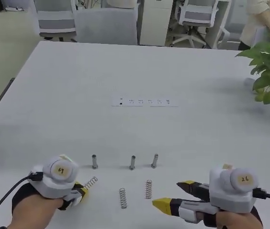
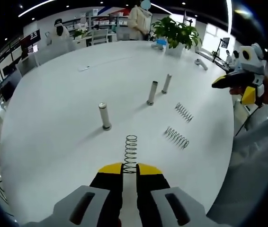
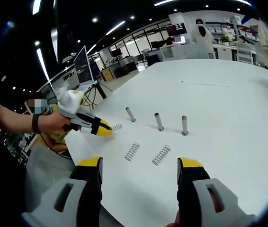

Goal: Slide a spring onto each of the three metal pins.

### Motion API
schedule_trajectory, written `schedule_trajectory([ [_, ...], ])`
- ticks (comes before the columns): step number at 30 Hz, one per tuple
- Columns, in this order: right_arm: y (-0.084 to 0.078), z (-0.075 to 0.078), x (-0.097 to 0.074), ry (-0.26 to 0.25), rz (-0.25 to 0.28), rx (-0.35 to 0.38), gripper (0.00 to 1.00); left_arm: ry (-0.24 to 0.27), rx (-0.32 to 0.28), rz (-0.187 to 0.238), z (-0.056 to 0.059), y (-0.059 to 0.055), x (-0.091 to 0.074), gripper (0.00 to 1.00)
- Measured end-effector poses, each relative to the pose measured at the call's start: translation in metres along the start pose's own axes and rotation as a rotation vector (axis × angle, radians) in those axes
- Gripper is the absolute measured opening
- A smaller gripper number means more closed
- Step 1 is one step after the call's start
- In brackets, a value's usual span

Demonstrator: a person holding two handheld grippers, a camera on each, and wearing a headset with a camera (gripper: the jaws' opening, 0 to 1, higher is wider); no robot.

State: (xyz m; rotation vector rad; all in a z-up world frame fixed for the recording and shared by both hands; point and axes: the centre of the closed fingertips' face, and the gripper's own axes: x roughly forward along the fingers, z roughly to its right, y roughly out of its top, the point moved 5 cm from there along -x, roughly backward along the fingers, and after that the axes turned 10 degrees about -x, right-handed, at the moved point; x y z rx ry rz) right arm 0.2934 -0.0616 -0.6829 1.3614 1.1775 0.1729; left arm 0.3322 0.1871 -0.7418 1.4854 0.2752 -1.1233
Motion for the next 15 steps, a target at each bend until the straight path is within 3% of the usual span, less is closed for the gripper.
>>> schedule_trajectory([
  [15,0.001,-0.010,0.005,0.029,0.009,0.007,0.59,-0.008,0.007,0.043,0.008,0.004,-0.012,0.02],
])
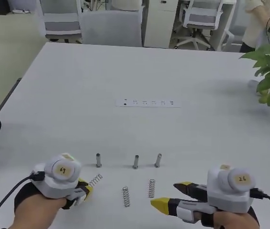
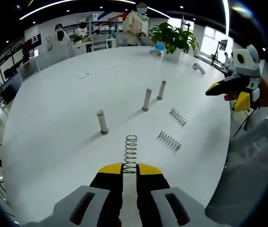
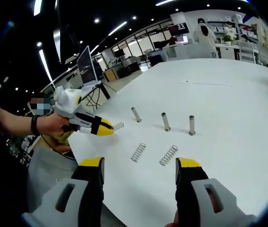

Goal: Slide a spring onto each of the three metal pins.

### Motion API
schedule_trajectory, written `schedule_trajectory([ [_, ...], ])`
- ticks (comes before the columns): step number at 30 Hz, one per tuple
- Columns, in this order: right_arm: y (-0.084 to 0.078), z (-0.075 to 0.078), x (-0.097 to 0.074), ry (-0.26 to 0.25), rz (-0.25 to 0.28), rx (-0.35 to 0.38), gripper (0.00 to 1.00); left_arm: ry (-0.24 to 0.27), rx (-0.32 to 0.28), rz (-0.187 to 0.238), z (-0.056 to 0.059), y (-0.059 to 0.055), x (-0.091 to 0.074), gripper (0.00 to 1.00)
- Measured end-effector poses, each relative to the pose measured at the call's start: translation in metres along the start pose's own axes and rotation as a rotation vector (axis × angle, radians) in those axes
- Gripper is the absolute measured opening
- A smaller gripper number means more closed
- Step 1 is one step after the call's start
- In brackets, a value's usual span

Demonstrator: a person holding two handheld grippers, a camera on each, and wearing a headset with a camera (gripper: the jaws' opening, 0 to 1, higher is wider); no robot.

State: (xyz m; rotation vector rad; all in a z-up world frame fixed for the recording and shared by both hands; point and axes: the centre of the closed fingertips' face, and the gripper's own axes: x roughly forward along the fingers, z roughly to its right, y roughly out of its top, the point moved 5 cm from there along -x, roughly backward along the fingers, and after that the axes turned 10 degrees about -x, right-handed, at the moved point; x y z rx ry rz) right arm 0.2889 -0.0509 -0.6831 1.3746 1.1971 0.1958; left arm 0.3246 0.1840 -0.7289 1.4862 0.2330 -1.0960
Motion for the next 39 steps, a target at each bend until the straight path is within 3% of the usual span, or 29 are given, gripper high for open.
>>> schedule_trajectory([
  [9,0.006,-0.005,0.009,0.022,0.019,0.024,0.57,-0.019,0.019,0.039,0.010,0.008,-0.006,0.02],
  [19,0.016,-0.012,0.026,0.060,0.043,0.045,0.55,-0.043,0.032,0.061,0.019,0.008,-0.009,0.02],
  [39,0.023,-0.021,0.051,0.108,0.066,0.107,0.51,-0.123,0.084,0.098,0.050,0.018,-0.008,0.02],
])
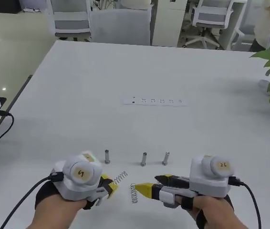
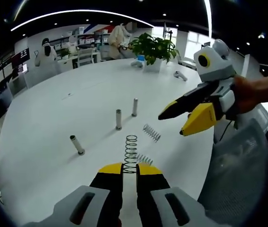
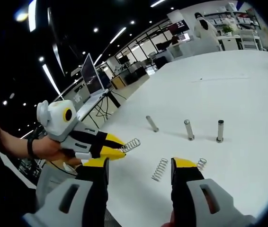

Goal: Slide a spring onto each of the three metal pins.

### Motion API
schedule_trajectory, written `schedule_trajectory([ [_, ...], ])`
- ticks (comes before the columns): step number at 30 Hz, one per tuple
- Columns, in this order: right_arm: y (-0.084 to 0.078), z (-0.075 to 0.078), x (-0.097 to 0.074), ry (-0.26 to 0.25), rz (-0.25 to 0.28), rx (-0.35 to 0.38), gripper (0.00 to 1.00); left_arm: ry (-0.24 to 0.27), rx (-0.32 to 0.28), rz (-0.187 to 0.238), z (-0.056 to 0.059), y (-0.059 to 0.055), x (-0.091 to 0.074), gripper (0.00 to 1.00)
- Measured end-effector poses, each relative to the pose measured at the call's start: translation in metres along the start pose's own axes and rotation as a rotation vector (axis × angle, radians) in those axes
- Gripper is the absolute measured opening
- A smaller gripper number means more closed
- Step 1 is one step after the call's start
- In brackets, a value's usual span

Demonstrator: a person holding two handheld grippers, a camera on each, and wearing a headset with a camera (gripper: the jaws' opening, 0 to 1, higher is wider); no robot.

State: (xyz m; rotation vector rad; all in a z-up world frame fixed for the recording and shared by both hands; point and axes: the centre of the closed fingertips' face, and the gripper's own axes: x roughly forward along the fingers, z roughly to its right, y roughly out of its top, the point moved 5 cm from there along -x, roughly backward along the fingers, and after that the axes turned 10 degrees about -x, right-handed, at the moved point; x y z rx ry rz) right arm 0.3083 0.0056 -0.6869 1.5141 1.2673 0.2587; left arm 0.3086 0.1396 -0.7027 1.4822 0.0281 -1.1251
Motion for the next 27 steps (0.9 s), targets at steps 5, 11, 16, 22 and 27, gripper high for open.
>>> schedule_trajectory([
  [5,0.001,-0.001,0.005,0.009,0.001,0.008,0.50,-0.016,0.013,0.009,0.006,0.004,0.001,0.02],
  [11,0.004,-0.003,0.011,0.022,0.004,0.015,0.48,-0.037,0.028,0.018,0.013,0.008,0.002,0.02],
  [16,0.004,-0.004,0.016,0.033,0.006,0.021,0.46,-0.053,0.034,0.029,0.020,0.010,0.003,0.02],
  [22,0.005,-0.005,0.018,0.041,0.018,0.043,0.41,-0.070,0.046,0.041,0.026,0.013,0.004,0.02],
  [27,0.006,-0.006,0.020,0.045,0.025,0.054,0.38,-0.082,0.054,0.051,0.030,0.015,0.003,0.02],
])
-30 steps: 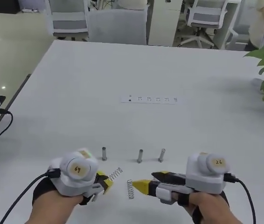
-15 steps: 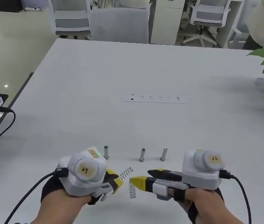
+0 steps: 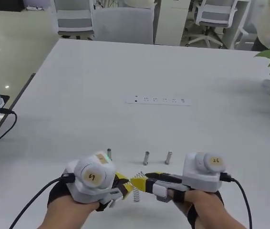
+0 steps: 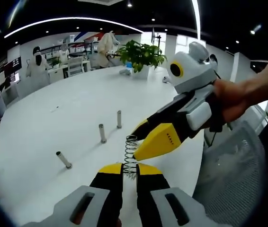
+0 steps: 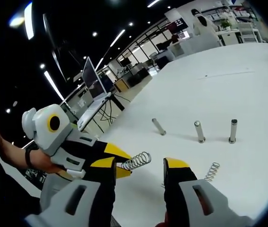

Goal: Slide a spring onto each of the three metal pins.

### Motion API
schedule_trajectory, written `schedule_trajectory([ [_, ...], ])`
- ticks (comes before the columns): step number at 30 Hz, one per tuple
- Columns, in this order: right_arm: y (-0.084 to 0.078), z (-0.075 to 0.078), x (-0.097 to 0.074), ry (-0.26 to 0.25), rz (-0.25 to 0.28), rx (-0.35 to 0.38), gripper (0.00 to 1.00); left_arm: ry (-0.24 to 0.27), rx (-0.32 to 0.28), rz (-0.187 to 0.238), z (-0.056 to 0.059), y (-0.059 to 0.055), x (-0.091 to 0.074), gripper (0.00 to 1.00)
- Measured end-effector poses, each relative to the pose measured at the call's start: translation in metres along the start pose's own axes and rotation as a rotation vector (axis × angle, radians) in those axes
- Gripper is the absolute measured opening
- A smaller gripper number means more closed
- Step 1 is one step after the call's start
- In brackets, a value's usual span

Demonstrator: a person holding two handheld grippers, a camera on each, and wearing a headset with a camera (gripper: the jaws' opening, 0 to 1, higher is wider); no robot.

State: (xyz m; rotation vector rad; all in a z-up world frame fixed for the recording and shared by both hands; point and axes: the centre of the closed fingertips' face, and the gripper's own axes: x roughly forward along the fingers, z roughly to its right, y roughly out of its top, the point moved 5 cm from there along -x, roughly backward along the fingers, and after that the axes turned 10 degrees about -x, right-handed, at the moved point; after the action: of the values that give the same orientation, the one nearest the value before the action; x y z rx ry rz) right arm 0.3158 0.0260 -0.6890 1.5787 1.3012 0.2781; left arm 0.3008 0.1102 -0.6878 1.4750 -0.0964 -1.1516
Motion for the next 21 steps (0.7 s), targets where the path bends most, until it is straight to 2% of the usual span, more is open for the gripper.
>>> schedule_trajectory([
  [10,0.0000,0.0002,0.0032,0.011,0.012,0.025,0.25,-0.013,0.011,0.010,0.0028,0.0033,0.0001,0.02],
  [21,0.0021,-0.0003,0.0052,0.009,0.023,0.031,0.17,-0.022,0.015,0.009,0.0035,0.0034,0.0004,0.02],
])
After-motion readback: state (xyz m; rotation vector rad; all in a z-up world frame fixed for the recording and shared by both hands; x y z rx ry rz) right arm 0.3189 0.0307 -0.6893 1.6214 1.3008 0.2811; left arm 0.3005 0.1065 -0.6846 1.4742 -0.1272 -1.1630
